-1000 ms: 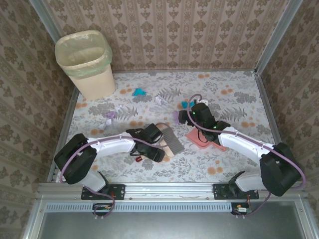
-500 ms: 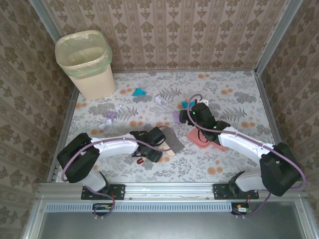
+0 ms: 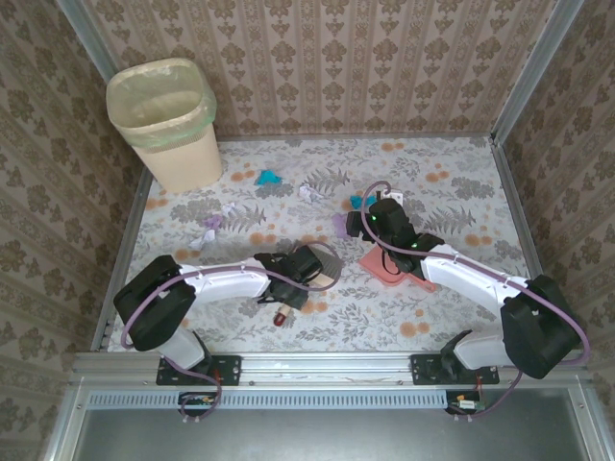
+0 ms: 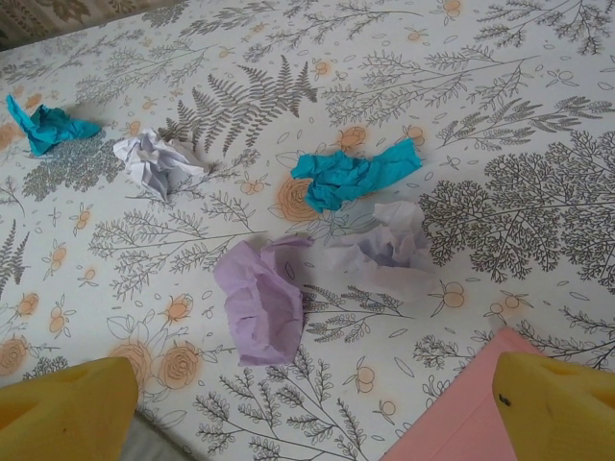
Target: Sweep away the paper scraps from the table
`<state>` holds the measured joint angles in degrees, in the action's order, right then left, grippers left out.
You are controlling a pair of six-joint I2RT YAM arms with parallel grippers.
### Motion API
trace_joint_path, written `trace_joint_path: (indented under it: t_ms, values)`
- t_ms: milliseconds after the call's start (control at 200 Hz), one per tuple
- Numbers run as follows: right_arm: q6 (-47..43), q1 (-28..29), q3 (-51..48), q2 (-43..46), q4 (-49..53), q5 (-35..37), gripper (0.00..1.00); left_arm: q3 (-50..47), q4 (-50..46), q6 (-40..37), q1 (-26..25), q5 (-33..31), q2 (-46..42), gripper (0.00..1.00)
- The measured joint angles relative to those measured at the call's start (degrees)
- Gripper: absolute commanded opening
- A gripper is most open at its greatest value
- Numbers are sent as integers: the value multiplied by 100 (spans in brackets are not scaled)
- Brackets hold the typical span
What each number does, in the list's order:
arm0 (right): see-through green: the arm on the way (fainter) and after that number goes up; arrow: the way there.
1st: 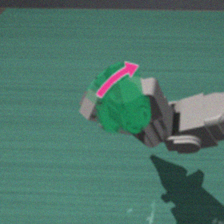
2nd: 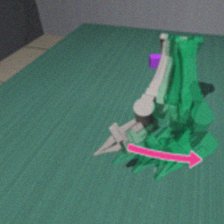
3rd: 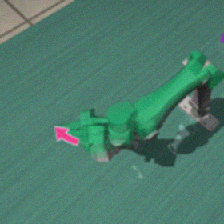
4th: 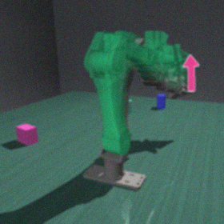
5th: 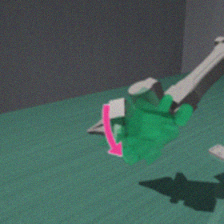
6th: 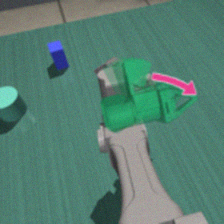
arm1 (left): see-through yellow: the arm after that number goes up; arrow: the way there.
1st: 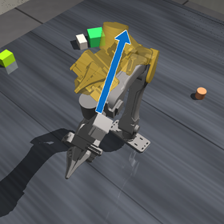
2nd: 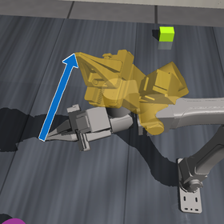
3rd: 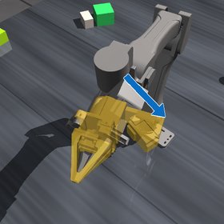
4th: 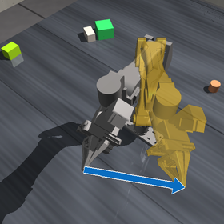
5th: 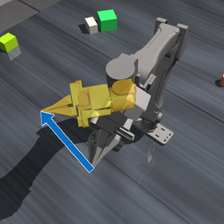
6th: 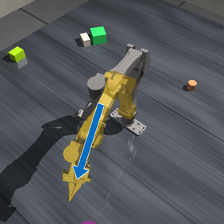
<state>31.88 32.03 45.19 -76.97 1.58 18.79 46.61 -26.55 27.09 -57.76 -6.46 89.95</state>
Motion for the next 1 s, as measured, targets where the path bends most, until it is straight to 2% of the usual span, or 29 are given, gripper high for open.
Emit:
trace_joint_path:
  t_ms: [410,690,1000]
  values:
    - [0,-15,0,0,0,15,97,0,153,343,-2,-181,2,0]
    - [4,-26,0,0,0,11,97,-2,302,601,17,-304,-122,0]
    - [24,-83,0,0,-4,-120,97,-111,442,844,417,-184,-970,0]
